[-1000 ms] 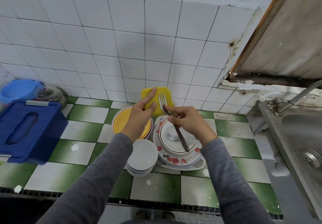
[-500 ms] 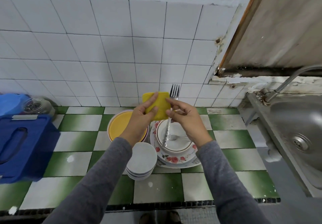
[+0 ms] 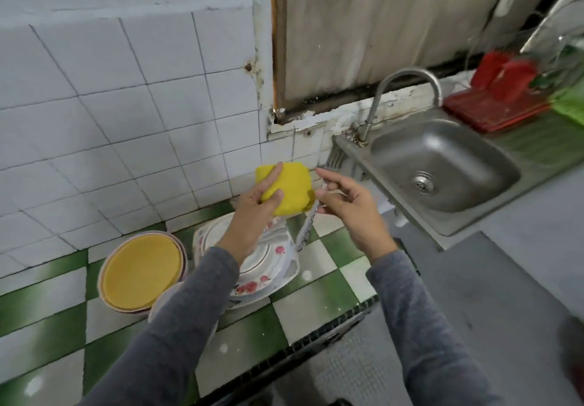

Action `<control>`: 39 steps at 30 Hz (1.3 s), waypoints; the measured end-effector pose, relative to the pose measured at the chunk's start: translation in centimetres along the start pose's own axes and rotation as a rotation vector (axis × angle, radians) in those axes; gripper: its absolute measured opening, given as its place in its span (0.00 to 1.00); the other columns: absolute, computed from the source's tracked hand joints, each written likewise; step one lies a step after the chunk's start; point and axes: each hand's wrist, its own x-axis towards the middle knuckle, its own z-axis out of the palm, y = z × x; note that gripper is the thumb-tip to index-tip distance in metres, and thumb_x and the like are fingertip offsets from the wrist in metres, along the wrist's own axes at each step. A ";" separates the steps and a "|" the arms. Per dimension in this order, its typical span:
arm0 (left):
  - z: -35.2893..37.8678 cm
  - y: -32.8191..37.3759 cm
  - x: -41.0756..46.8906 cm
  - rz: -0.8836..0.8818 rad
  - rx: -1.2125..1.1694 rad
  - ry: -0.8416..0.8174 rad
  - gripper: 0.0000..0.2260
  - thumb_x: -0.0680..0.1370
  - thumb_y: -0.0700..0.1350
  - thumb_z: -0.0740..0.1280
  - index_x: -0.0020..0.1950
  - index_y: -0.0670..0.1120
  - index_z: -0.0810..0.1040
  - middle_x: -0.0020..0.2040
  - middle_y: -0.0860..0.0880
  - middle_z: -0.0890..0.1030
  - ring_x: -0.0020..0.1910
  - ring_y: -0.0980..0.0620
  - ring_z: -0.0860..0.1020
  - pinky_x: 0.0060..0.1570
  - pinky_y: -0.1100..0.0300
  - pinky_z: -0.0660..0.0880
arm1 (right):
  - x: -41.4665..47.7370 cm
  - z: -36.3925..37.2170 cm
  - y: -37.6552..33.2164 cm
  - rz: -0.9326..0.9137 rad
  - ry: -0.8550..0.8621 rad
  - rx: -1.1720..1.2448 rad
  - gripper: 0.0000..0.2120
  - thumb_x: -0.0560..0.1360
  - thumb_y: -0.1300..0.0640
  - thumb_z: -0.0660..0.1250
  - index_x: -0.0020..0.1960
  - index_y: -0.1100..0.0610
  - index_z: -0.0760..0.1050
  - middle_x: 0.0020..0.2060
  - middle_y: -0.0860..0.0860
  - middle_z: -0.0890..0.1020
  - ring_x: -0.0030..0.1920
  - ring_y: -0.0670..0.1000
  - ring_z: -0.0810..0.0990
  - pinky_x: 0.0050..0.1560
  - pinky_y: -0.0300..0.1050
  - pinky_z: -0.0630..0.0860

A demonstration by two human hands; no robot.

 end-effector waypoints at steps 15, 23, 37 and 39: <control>31.6 -2.9 1.5 -0.066 -0.089 -0.347 0.23 0.82 0.37 0.63 0.75 0.53 0.68 0.72 0.53 0.68 0.69 0.51 0.72 0.70 0.49 0.70 | -8.8 -30.2 -6.9 -0.099 0.399 -0.119 0.16 0.76 0.69 0.69 0.59 0.53 0.80 0.37 0.45 0.76 0.38 0.44 0.79 0.44 0.40 0.81; 42.6 -3.5 3.9 -0.059 -0.135 -0.367 0.22 0.81 0.35 0.63 0.72 0.55 0.69 0.76 0.49 0.66 0.71 0.48 0.70 0.71 0.45 0.69 | -8.1 -41.3 -8.9 -0.123 0.464 -0.169 0.16 0.77 0.69 0.68 0.62 0.56 0.79 0.34 0.41 0.76 0.37 0.45 0.79 0.45 0.42 0.82; 52.2 -4.0 19.2 -0.049 -0.136 -0.305 0.22 0.82 0.38 0.63 0.75 0.54 0.70 0.73 0.51 0.69 0.67 0.51 0.74 0.64 0.52 0.74 | 5.7 -52.1 -10.1 -0.170 0.488 -0.156 0.18 0.76 0.71 0.68 0.61 0.54 0.79 0.35 0.42 0.75 0.34 0.44 0.79 0.44 0.42 0.83; 53.2 -3.5 21.5 -0.030 -0.120 -0.297 0.22 0.82 0.38 0.63 0.74 0.54 0.70 0.71 0.53 0.70 0.66 0.52 0.75 0.65 0.51 0.74 | 8.0 -53.3 -10.6 -0.189 0.486 -0.155 0.18 0.76 0.71 0.69 0.61 0.53 0.79 0.36 0.45 0.74 0.35 0.44 0.77 0.44 0.41 0.82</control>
